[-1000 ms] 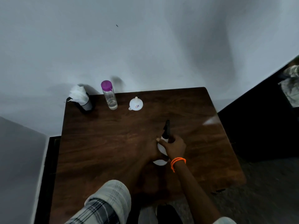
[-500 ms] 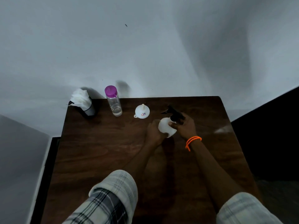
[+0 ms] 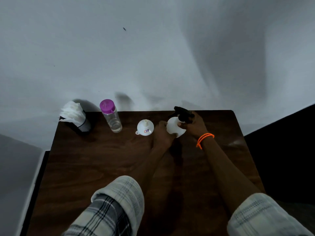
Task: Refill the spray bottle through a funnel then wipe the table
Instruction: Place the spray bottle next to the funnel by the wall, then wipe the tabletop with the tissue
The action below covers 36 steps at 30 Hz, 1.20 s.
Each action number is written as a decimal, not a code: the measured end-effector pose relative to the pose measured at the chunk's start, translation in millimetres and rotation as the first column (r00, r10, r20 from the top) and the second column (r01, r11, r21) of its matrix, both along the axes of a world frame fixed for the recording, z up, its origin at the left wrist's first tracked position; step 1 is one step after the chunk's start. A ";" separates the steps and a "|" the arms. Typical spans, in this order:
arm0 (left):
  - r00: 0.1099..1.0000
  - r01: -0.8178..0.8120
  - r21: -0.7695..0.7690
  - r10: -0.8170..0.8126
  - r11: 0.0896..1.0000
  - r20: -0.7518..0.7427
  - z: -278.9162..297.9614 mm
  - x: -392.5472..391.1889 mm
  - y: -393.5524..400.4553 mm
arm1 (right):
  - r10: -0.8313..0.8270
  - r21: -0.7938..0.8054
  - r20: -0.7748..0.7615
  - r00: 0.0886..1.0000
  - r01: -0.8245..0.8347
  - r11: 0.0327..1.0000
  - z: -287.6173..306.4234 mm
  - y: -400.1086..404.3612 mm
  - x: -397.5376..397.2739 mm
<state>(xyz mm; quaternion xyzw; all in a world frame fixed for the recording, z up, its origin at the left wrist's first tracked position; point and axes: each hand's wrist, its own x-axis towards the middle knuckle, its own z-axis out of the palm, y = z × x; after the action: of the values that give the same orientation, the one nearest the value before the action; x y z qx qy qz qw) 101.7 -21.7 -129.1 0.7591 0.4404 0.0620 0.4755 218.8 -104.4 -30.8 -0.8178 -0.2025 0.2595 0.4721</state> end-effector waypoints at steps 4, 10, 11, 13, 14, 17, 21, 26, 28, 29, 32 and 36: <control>0.999 0.005 -0.023 -0.004 1.000 0.038 22.7 2.3 2.9 | 0.018 -0.010 -0.028 0.999 -0.018 1.000 -0.4 5.5 8.7; 0.994 -0.004 -0.035 0.007 0.999 0.107 45.6 -12.6 4.4 | 0.016 0.116 -0.030 0.999 -0.012 0.993 -8.3 3.9 1.4; 0.994 -0.016 -0.025 0.019 1.000 0.108 46.2 -18.6 3.9 | -0.004 0.137 -0.028 1.000 0.008 0.991 -15.4 2.3 -1.7; 0.997 -0.016 -0.045 0.020 0.999 0.078 49.4 -34.5 5.8 | -0.106 0.140 -0.017 0.994 0.107 0.984 -30.2 -0.7 -9.0; 0.997 -0.019 -0.061 0.023 0.998 0.068 50.7 -44.3 7.9 | -0.171 0.132 -0.024 0.985 0.173 0.976 -41.6 -1.3 -12.1; 0.998 -0.049 -0.077 0.051 0.996 0.021 53.7 -80.6 21.9 | -0.402 0.123 -0.110 0.909 0.414 0.902 -48.2 6.7 -42.7; 0.982 -0.187 -0.009 0.187 0.982 -0.001 61.9 -141.1 49.4 | -0.555 0.064 -0.048 0.831 0.557 0.828 -42.2 18.3 -116.7; 0.906 -0.424 0.008 0.424 0.906 0.001 73.6 -219.3 100.8 | -0.481 -0.096 -0.172 0.859 0.472 0.877 -52.8 68.2 -213.0; 0.855 -0.518 0.044 0.517 0.854 0.040 81.5 -243.9 122.9 | -0.294 -0.034 -0.144 0.945 0.292 0.956 -46.6 94.3 -247.6; 0.823 -0.568 0.057 0.564 0.821 0.063 86.8 -256.0 134.0 | -0.198 0.015 -0.108 0.974 0.201 0.980 -40.6 108.7 -263.0; 0.749 -0.663 0.120 0.651 0.739 0.127 103.8 -281.0 164.8 | 0.000 0.125 0.078 0.997 -0.010 0.992 -18.7 152.1 -292.6; 0.738 -0.675 0.203 0.654 0.709 0.168 117.1 -301.7 197.8 | 0.178 0.156 0.295 0.939 -0.231 0.960 2.9 203.7 -306.1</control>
<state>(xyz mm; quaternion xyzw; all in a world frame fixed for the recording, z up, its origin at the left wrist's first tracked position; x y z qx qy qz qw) -200.0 176.1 -12.1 0.6001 0.6520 0.3156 0.3392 -87.2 99.3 -27.9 -0.7722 -0.3745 0.1693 0.4845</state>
